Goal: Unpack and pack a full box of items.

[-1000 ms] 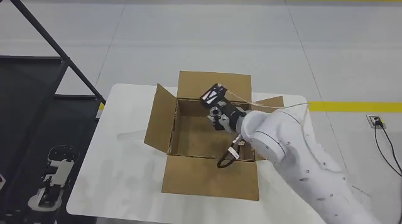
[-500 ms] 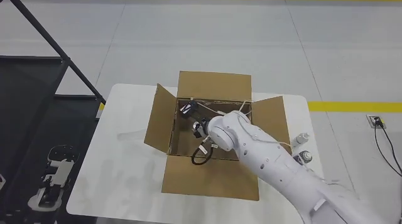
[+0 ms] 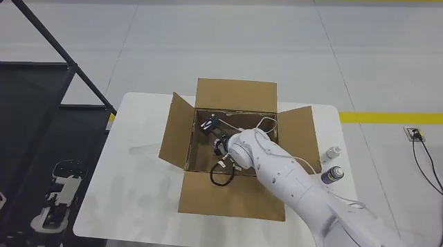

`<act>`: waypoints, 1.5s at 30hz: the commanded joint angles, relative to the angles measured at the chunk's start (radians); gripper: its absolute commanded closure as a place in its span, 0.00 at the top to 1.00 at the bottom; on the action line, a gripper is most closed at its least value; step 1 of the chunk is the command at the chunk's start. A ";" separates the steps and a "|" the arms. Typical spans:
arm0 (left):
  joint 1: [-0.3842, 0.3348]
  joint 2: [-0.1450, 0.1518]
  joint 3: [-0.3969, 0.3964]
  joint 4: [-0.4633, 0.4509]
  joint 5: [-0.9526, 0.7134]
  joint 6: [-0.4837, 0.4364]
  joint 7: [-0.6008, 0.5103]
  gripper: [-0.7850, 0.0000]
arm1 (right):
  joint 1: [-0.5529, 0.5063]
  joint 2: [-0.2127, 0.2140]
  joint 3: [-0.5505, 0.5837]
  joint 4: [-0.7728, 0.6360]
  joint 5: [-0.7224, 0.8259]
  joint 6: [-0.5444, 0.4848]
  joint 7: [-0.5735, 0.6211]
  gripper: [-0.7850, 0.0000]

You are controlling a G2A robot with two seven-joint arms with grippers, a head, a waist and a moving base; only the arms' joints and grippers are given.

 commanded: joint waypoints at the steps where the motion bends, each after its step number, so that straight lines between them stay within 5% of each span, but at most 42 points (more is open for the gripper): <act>1: 0.000 0.000 0.000 0.000 0.000 0.000 0.000 1.00 | 0.002 -0.009 0.001 0.020 0.000 -0.016 0.003 0.41; 13: 0.000 0.000 0.000 0.000 0.000 0.000 0.000 1.00 | 0.001 -0.007 0.042 0.017 -0.048 -0.026 -0.044 0.47; 22: 0.000 0.000 0.000 0.000 0.000 0.000 0.000 1.00 | -0.108 0.119 0.182 -0.327 -0.178 0.016 0.006 0.47; 29: 0.000 0.000 0.000 0.000 0.000 0.000 0.000 1.00 | -0.424 0.274 0.454 -0.926 -0.400 0.030 0.199 0.49; 31: 0.000 0.000 0.000 0.000 0.000 0.000 0.000 1.00 | -0.530 0.306 0.548 -1.078 -0.454 0.031 0.234 0.71; 36: 0.000 0.000 0.000 0.000 0.000 0.000 0.000 1.00 | -0.803 0.363 0.817 -1.373 -0.527 0.032 0.257 1.00; 45: 0.000 0.000 0.000 0.000 0.000 0.000 0.000 1.00 | -1.287 0.398 1.298 -1.597 -0.396 0.038 0.092 1.00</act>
